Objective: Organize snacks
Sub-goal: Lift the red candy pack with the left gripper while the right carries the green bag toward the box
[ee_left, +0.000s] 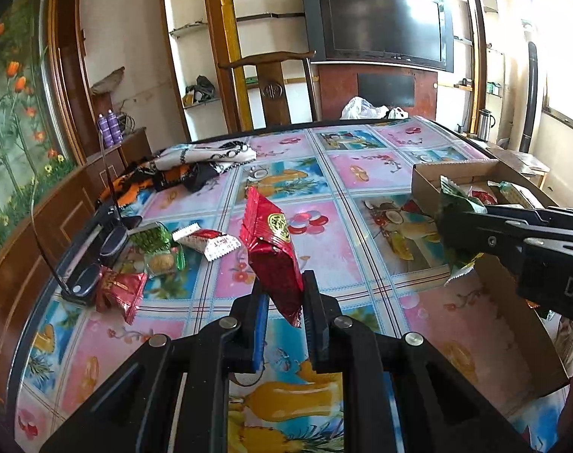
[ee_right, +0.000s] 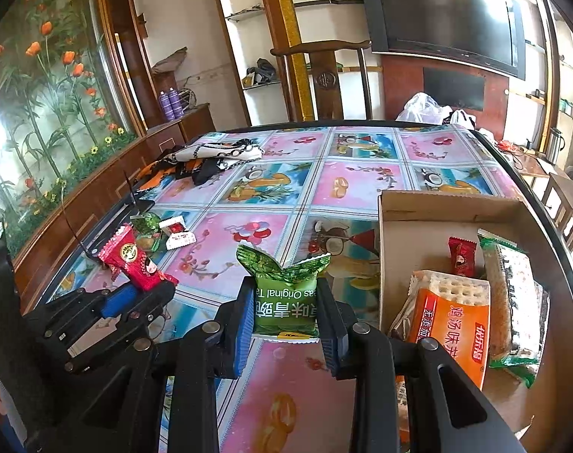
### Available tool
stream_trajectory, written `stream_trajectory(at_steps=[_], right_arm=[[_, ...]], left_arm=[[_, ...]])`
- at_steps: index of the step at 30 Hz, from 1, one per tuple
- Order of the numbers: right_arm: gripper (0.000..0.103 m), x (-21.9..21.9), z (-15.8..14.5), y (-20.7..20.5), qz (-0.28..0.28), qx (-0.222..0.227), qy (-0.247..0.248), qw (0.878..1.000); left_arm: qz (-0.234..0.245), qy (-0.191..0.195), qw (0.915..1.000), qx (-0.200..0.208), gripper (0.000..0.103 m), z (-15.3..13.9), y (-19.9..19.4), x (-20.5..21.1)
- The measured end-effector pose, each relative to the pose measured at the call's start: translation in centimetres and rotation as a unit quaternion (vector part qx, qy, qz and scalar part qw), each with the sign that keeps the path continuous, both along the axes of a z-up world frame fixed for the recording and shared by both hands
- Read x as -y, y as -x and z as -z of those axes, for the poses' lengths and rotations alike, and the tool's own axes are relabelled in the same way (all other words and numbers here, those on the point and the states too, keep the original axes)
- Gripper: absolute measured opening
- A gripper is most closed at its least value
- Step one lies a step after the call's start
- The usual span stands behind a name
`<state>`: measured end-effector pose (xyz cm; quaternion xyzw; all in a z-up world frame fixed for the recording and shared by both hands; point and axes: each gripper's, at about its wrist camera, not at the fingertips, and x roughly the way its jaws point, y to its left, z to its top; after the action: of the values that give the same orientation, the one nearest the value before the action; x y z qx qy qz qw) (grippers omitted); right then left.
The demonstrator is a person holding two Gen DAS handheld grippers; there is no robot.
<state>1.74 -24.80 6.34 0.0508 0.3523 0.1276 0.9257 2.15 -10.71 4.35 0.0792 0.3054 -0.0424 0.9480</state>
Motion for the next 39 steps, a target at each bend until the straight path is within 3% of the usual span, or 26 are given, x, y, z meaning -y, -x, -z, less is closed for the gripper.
stream_trajectory(at_steps=[13, 39], right_arm=[[0.033, 0.3, -0.1, 0.0, 0.006, 0.002, -0.002, 1.0], [0.033, 2.5, -1.0, 0.1, 0.033, 0.009, -0.025, 0.999]], left_arm=[[-0.004, -0.023, 0.9995, 0.02, 0.016, -0.2, 0.5, 0.4], [-0.006, -0.022, 0.9996, 0.017, 0.016, -0.7, 0.3, 0.3]])
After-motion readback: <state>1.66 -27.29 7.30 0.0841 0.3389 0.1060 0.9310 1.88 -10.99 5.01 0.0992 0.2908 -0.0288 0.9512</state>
